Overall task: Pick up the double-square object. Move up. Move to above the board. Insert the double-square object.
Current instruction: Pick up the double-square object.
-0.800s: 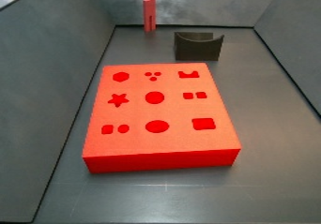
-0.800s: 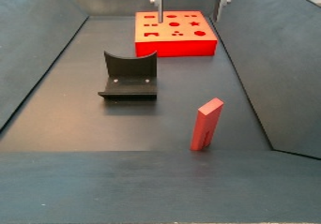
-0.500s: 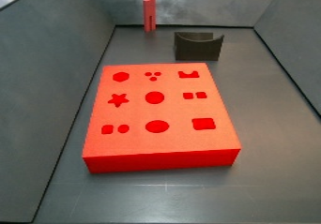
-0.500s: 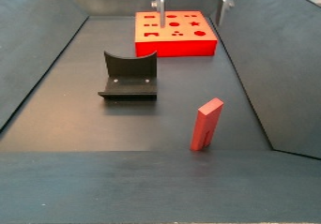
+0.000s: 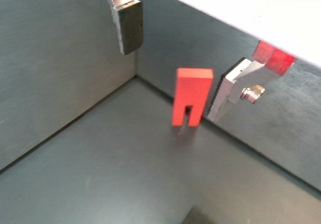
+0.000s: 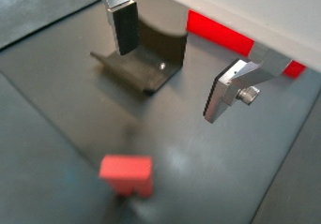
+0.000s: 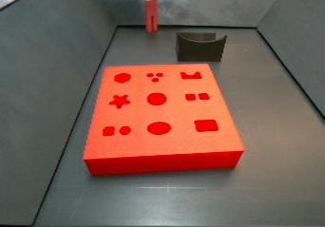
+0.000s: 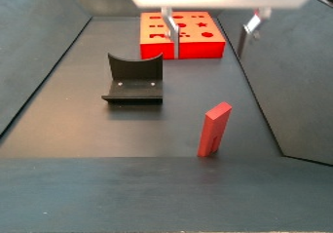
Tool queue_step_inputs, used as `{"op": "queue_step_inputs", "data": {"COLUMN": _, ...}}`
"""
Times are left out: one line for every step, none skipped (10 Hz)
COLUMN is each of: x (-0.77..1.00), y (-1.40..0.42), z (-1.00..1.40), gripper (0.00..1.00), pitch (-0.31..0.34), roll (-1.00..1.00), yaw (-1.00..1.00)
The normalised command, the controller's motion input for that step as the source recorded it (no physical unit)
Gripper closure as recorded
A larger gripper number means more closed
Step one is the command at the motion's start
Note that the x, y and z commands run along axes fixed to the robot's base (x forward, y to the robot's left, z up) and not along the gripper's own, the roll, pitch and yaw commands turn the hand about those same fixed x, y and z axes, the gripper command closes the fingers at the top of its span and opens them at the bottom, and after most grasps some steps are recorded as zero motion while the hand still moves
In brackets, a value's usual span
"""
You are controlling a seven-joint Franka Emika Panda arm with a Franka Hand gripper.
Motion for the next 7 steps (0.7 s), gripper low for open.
{"op": "queue_step_inputs", "data": {"x": -0.09, "y": 0.60, "z": -0.30, "gripper": 0.00, "pitch": 0.031, "roll": 0.00, "yaw": -0.35}}
{"op": "queue_step_inputs", "data": {"x": -0.08, "y": 0.59, "z": -0.30, "gripper": 0.00, "pitch": 0.033, "roll": 0.00, "yaw": -0.35}}
{"op": "queue_step_inputs", "data": {"x": -0.08, "y": 0.59, "z": -0.30, "gripper": 0.00, "pitch": 0.034, "roll": 0.00, "yaw": -0.36}}
{"op": "queue_step_inputs", "data": {"x": -0.10, "y": 0.45, "z": -0.27, "gripper": 0.00, "pitch": 0.043, "roll": 0.00, "yaw": -0.50}}
{"op": "queue_step_inputs", "data": {"x": -0.12, "y": 0.33, "z": -0.23, "gripper": 0.00, "pitch": 0.046, "roll": 0.00, "yaw": -0.62}}
{"op": "queue_step_inputs", "data": {"x": -0.05, "y": 0.20, "z": -0.20, "gripper": 0.00, "pitch": 0.000, "roll": 0.00, "yaw": -0.73}}
{"op": "queue_step_inputs", "data": {"x": 0.03, "y": 0.00, "z": -0.55, "gripper": 0.00, "pitch": -0.189, "roll": 0.00, "yaw": -0.85}}
